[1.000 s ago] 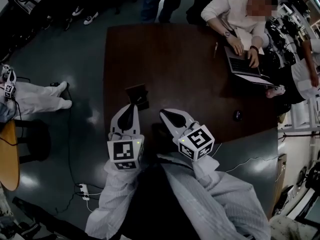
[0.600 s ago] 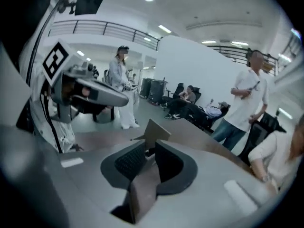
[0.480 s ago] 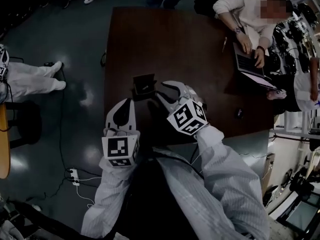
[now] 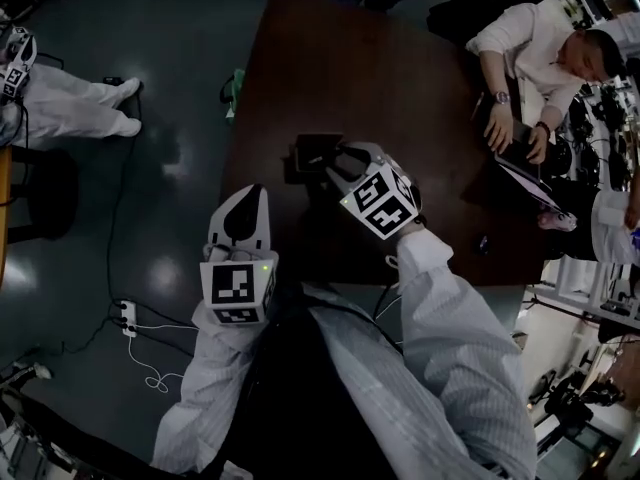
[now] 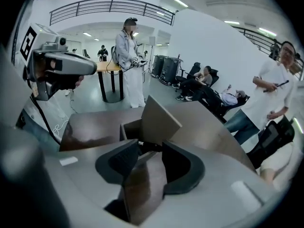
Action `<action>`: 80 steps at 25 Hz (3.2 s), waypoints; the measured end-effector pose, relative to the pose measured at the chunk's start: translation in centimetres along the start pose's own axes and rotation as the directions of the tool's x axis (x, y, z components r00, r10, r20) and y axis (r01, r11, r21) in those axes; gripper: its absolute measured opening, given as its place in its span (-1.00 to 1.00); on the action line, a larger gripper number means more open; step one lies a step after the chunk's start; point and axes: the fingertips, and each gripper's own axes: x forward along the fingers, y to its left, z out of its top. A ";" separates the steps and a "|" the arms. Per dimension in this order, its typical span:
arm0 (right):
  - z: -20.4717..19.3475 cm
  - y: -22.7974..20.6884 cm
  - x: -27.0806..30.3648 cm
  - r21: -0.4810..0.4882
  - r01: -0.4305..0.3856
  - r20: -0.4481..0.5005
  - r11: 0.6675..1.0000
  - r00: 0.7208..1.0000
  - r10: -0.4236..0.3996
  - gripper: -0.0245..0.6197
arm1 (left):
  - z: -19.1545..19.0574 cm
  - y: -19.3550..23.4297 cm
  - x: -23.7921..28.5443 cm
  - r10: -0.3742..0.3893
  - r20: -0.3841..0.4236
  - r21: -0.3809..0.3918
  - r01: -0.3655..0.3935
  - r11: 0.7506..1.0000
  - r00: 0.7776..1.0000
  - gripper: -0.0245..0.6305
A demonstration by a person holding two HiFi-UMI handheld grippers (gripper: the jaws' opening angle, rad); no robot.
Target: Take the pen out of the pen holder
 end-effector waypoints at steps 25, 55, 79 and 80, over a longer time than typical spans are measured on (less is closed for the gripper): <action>1.1 -0.6 -0.6 0.280 -0.142 0.181 0.949 0.979 0.093 -0.78 | -0.4 -0.7 -1.8 0.030 0.004 0.001 -0.030 1.000 1.000 -0.91; 4.0 0.2 -25.9 0.567 -0.013 0.618 0.824 0.668 -0.415 -0.78 | 10.1 -11.3 -2.8 -0.235 0.198 0.180 0.200 0.963 0.952 -0.91; 3.4 1.4 -25.3 0.583 -0.081 0.635 0.809 0.666 -0.391 -0.79 | 9.4 -12.1 -2.7 -0.225 0.166 0.189 0.193 0.963 0.960 -0.91; 3.4 1.4 -25.3 0.581 -0.077 0.634 0.810 0.668 -0.391 -0.79 | 9.4 -12.2 -2.7 -0.226 0.166 0.192 0.193 0.962 0.960 -0.91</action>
